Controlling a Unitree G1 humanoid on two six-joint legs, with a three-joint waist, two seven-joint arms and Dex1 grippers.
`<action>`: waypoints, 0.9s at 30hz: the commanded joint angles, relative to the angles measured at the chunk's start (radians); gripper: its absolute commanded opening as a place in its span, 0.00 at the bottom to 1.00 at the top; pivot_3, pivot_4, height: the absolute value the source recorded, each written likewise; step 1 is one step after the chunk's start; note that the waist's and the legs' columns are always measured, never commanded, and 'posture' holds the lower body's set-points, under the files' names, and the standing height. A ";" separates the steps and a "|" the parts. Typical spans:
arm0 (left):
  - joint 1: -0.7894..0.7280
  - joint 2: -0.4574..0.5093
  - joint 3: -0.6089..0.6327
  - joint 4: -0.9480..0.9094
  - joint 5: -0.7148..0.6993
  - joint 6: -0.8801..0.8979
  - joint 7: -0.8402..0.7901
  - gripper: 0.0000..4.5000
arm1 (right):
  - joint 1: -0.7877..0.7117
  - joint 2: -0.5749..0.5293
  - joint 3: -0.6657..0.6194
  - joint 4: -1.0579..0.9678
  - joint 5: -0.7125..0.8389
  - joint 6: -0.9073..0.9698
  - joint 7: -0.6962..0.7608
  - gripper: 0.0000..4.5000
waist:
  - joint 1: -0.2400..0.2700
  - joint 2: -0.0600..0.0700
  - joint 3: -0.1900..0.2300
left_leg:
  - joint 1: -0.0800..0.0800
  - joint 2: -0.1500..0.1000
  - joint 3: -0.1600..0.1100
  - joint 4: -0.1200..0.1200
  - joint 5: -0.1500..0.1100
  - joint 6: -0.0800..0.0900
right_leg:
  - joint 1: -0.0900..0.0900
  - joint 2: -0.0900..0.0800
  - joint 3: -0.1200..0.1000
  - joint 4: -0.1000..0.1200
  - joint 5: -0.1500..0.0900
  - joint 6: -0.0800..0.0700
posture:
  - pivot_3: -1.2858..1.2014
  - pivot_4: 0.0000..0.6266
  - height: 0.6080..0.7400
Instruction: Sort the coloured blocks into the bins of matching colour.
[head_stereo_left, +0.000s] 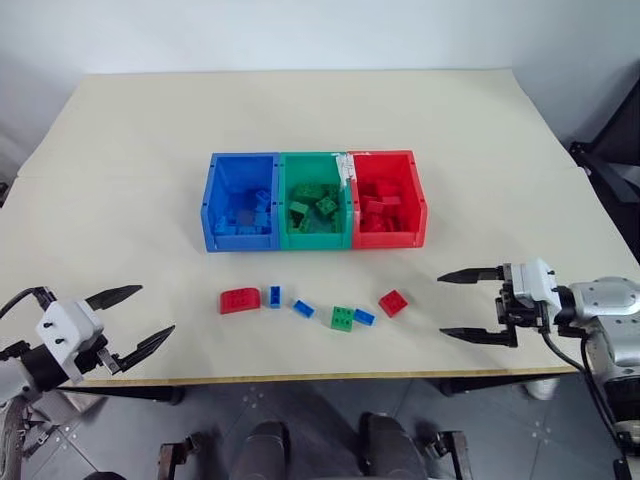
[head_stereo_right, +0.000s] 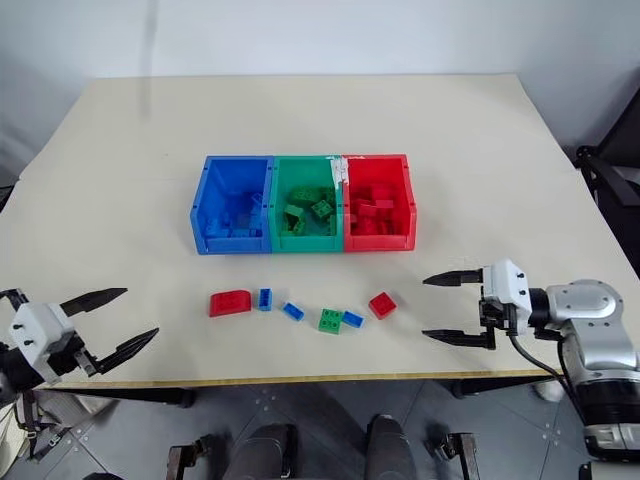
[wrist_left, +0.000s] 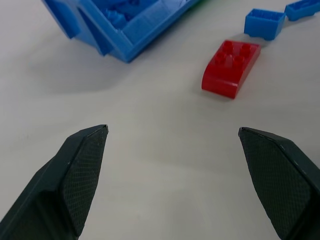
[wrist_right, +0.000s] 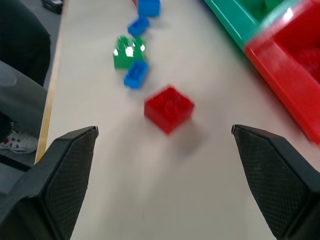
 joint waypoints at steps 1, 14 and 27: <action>-0.009 0.011 -0.010 0.006 -0.014 0.008 -0.003 0.99 | 0.014 0.002 -0.019 -0.034 0.012 -0.012 0.010 1.00 | 0.000 0.000 0.000 | 0.000 0.000 0.000 0.000 0.000 0.000 | 0.000 0.000 0.000 0.001 0.000 0.000 | 0.52 0.24 1.00; -0.073 0.037 -0.262 -0.348 -0.109 0.193 -0.070 0.99 | -0.070 -0.076 0.003 0.130 -0.085 -0.075 0.052 1.00 | 0.011 0.001 0.000 | 0.001 0.000 0.001 0.003 0.000 0.000 | 0.000 0.000 0.001 0.003 0.000 0.000 | 0.52 0.24 1.00; 0.022 0.041 -0.192 -0.355 -0.106 0.184 -0.054 1.00 | -0.416 0.086 0.329 0.385 -0.189 -0.148 0.099 0.91 | 0.001 0.001 0.000 | 0.000 0.000 0.000 0.003 0.000 -0.001 | -0.001 0.000 0.000 0.005 0.000 -0.001 | 0.52 0.24 1.00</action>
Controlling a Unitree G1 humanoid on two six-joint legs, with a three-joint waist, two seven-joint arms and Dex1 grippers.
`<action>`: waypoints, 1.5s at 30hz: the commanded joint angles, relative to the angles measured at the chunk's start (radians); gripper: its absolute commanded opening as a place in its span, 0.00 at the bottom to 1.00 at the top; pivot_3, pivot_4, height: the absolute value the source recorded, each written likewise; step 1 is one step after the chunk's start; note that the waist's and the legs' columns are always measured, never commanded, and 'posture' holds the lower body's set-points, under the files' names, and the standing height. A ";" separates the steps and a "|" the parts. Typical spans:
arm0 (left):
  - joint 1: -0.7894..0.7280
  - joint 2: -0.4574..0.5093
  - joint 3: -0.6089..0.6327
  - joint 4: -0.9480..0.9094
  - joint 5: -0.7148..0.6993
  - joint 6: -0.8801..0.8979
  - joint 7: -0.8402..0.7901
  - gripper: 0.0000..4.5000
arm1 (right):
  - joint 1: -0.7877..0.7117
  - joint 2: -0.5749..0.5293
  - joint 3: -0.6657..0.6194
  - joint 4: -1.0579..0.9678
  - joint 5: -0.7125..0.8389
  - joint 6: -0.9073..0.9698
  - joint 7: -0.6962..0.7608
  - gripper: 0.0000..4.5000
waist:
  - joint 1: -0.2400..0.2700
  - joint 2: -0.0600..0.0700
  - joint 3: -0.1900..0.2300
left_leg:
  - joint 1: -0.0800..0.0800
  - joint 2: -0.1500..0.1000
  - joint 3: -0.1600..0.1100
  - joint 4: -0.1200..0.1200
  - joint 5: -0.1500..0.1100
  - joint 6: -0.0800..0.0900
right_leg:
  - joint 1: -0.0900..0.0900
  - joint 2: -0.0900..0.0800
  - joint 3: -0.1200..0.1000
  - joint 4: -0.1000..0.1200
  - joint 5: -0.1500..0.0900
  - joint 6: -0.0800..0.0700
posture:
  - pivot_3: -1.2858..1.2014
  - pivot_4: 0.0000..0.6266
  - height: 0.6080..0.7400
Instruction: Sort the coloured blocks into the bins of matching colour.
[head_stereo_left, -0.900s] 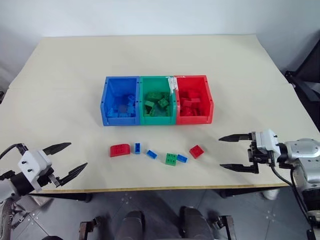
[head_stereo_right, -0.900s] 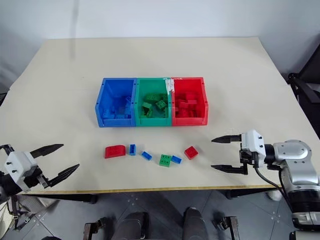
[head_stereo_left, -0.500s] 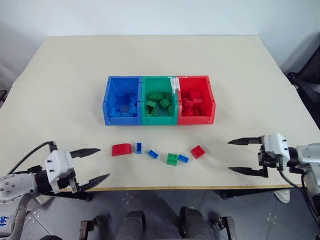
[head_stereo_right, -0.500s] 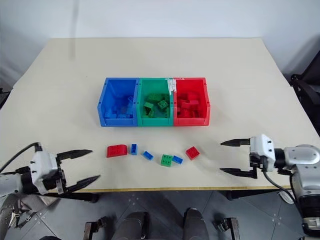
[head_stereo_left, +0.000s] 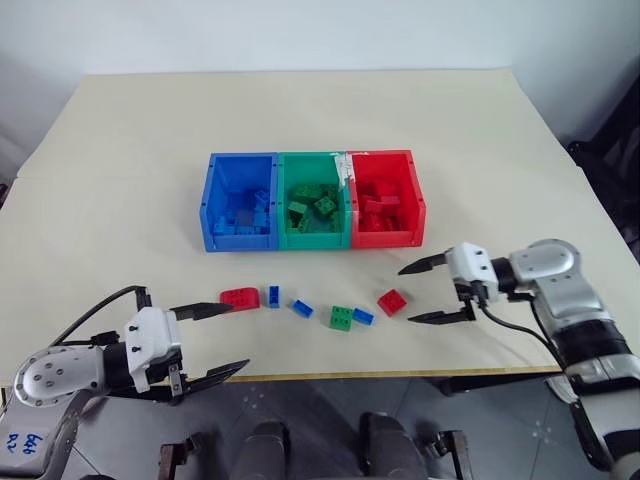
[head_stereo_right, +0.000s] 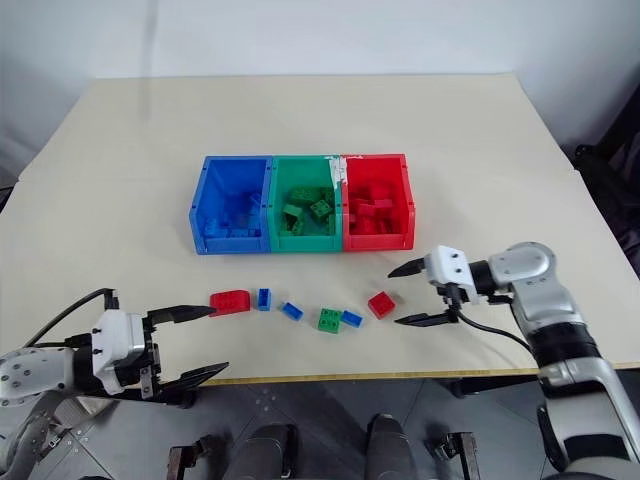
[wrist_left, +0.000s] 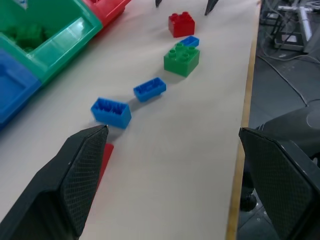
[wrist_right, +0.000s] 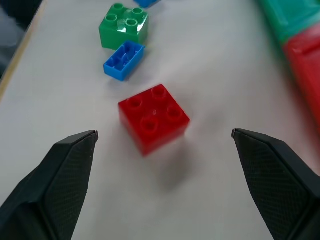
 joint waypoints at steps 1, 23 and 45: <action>0.015 0.000 0.042 -0.032 -0.010 -0.012 0.011 1.00 | -0.047 0.004 0.058 0.054 0.018 -0.032 0.075 0.87 | 0.001 0.000 0.000 | 0.000 0.000 0.000 0.000 0.000 0.000 | 0.000 0.000 0.000 0.000 0.000 0.000 | 0.52 0.24 1.00; 0.059 -0.108 0.150 -0.039 -0.110 0.003 0.105 1.00 | -0.246 0.108 -0.236 0.149 0.092 0.253 -0.420 0.31 | -0.007 0.000 0.000 | 0.000 0.000 0.001 0.000 0.000 -0.001 | -0.001 0.000 0.000 0.001 0.000 0.000 | 0.52 0.24 1.00; -0.201 -0.055 -0.109 0.080 -0.037 -0.005 -0.017 1.00 | 0.367 -0.162 -0.418 -0.389 0.203 0.342 -0.138 0.99 | 0.006 0.001 0.000 | 0.000 0.000 0.001 0.001 -0.001 0.001 | 0.000 0.000 -0.002 0.001 0.000 0.000 | 0.52 0.24 1.00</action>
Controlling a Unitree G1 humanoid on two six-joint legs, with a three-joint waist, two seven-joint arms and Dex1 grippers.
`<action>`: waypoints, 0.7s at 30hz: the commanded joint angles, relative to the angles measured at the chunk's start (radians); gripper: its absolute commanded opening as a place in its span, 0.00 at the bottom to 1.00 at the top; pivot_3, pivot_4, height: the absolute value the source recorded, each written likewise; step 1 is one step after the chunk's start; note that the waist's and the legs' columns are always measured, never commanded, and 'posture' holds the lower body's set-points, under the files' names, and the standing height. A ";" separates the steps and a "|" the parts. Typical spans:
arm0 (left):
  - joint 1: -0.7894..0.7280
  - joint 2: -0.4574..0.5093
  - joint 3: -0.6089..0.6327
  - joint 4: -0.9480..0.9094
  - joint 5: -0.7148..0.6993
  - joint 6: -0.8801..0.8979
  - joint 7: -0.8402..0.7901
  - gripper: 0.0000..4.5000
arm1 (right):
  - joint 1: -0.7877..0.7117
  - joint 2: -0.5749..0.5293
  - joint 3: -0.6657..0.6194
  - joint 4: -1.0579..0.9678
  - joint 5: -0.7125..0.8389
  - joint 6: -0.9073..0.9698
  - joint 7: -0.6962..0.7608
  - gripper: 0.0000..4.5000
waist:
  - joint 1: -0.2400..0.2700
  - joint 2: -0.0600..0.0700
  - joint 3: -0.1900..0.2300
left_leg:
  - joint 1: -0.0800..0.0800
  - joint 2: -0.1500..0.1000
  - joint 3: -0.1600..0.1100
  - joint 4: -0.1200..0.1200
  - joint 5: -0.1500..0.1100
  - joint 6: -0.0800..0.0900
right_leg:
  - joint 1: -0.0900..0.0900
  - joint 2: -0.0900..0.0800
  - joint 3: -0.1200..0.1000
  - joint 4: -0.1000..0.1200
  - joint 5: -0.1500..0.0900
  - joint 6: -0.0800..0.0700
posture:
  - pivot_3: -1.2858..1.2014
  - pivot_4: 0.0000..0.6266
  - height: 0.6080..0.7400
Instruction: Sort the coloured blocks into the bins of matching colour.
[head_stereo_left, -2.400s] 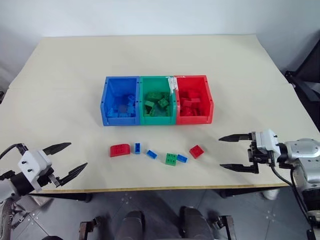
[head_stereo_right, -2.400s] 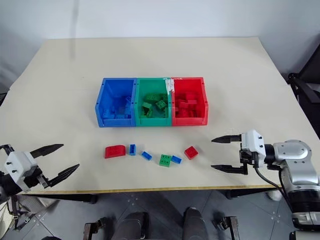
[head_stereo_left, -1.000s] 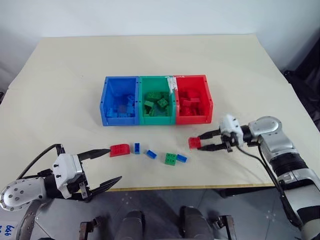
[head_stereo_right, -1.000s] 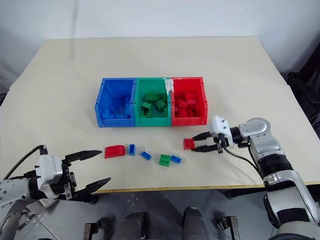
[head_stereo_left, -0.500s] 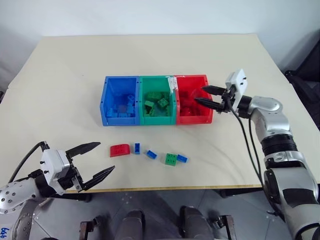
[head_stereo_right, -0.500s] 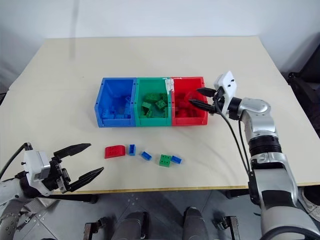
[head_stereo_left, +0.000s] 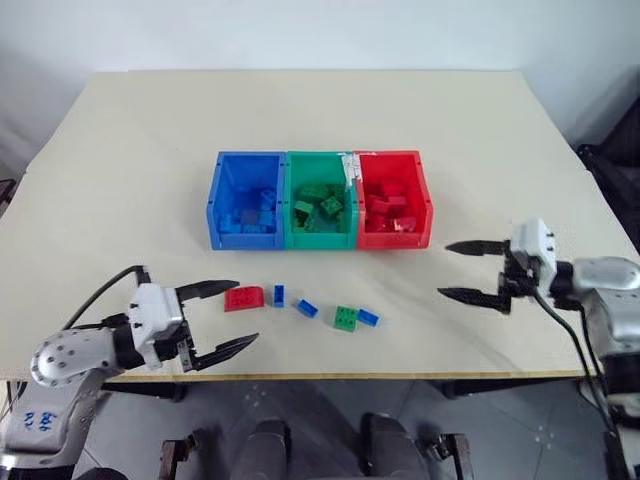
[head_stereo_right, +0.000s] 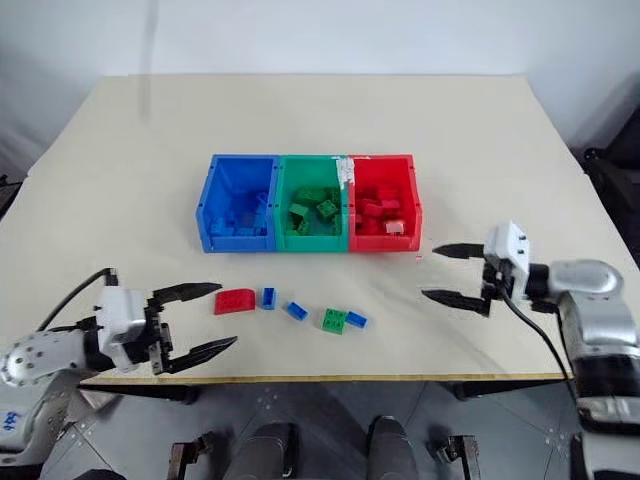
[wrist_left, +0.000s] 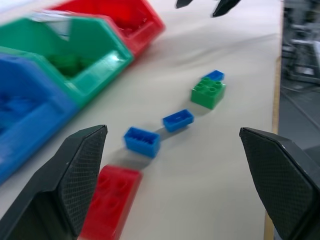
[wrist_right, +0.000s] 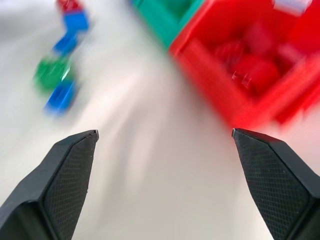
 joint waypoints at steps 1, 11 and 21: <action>-0.038 0.001 -0.027 0.011 0.000 -0.029 -0.039 1.00 | 0.080 -0.032 -0.047 -0.133 0.052 0.051 0.007 0.99 | -0.008 0.000 0.000 | 0.000 0.000 0.000 0.000 0.000 0.000 | 0.000 0.000 0.000 0.000 0.000 0.000 | 0.52 0.24 1.00; 0.002 0.007 0.017 0.056 0.017 -0.084 -0.049 1.00 | 0.134 0.062 0.123 -0.397 0.031 0.265 -0.127 0.99 | -0.013 0.000 0.000 | 0.000 0.000 -0.001 0.000 0.000 -0.001 | 0.000 0.000 0.000 0.000 0.000 0.000 | 0.52 0.24 1.00; 0.237 0.009 0.175 -0.068 -0.017 -0.041 -0.011 1.00 | 0.094 0.228 0.313 -0.404 -0.096 0.299 -0.282 0.99 | -0.010 -0.003 -0.002 | 0.000 0.000 -0.003 0.001 0.000 0.000 | 0.000 0.000 0.000 -0.001 0.000 -0.001 | 0.52 0.24 1.00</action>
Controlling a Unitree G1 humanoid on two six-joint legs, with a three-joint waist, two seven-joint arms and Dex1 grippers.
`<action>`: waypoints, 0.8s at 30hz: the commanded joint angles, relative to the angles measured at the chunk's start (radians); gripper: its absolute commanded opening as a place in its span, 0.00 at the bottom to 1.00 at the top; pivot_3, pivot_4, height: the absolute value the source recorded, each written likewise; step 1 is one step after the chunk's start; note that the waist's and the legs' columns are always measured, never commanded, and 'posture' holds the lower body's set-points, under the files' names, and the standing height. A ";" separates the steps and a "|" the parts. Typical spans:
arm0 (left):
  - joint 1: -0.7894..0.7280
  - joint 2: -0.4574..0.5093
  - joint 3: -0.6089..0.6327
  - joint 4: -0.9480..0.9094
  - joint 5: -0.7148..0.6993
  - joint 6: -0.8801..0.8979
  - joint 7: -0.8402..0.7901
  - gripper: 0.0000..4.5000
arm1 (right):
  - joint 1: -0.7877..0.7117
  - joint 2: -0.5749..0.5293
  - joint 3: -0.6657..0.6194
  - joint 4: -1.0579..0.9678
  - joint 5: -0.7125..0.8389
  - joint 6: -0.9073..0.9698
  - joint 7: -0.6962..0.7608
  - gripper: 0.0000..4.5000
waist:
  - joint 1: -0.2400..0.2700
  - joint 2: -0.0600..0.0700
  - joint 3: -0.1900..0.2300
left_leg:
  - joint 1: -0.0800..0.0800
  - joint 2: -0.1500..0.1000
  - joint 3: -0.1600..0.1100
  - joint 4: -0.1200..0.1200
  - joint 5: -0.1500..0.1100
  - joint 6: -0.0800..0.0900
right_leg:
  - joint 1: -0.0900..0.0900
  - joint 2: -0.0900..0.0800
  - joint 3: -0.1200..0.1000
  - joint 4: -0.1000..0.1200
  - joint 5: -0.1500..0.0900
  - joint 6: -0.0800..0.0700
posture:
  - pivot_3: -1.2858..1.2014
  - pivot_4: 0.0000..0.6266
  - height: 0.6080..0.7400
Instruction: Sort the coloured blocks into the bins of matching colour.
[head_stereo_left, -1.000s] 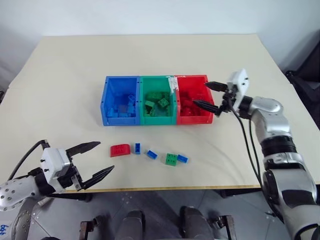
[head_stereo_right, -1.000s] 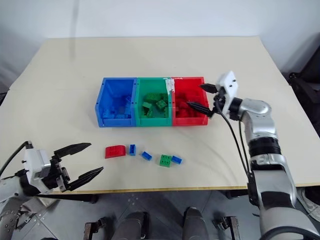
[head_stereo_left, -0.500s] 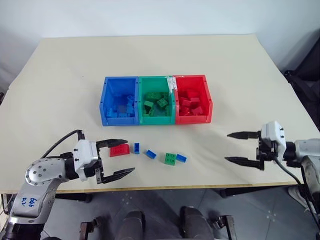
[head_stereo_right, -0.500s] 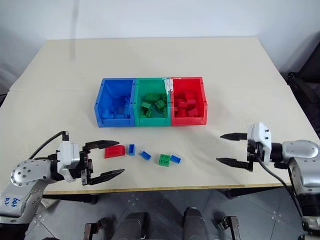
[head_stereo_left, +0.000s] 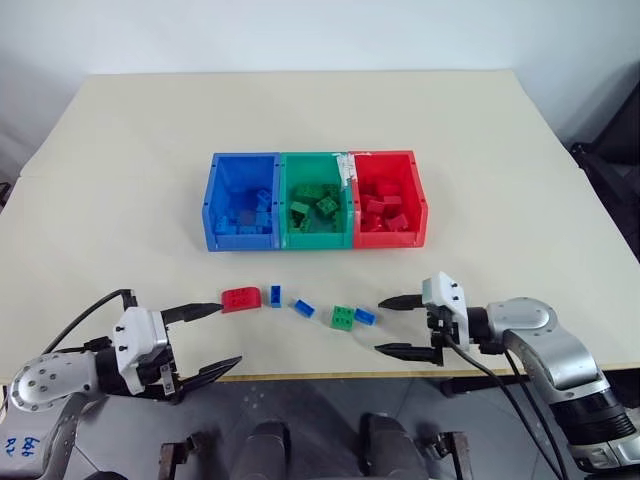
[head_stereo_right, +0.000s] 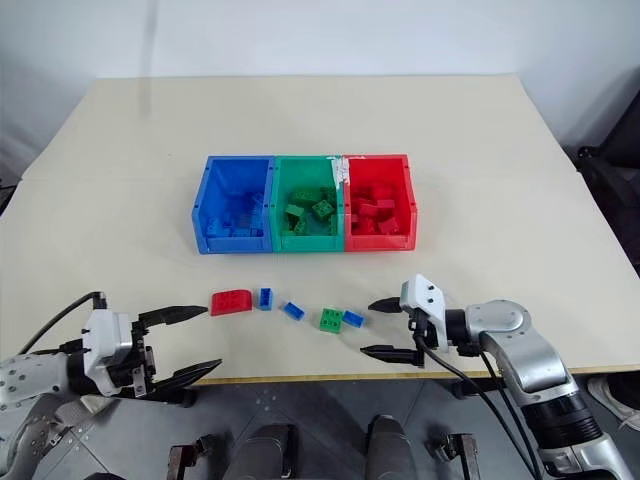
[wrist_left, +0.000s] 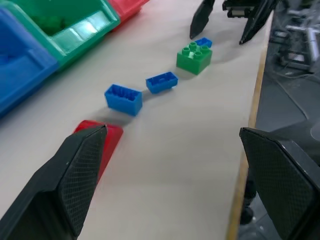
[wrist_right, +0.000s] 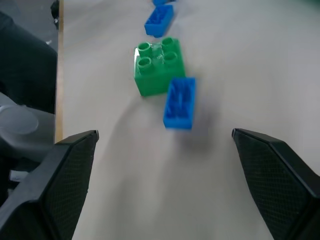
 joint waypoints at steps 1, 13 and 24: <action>0.021 -0.008 0.037 -0.041 -0.008 -0.012 0.024 1.00 | -0.009 0.038 0.031 -0.014 -0.032 -0.007 -0.051 0.99 | 0.001 0.000 0.000 | 0.000 0.000 0.000 0.000 0.000 0.000 | 0.000 0.000 0.000 0.000 0.000 0.000 | 0.52 0.24 1.00; 0.000 -0.043 0.030 -0.037 0.005 -0.027 0.078 1.00 | -0.098 -0.026 -0.010 0.053 -0.044 -0.055 0.009 0.16 | -0.001 0.000 0.000 | 0.000 0.000 0.000 0.000 0.000 0.000 | 0.000 0.000 0.000 0.001 0.000 0.000 | 0.52 0.24 1.00; 0.075 -0.152 0.140 -0.069 -0.030 -0.024 0.223 1.00 | -0.470 0.196 -0.042 0.078 0.156 0.208 -0.084 0.10 | -0.009 0.000 0.000 | 0.000 0.001 0.000 -0.001 0.000 0.000 | -0.002 0.001 0.000 0.003 0.000 0.000 | 0.52 0.24 1.00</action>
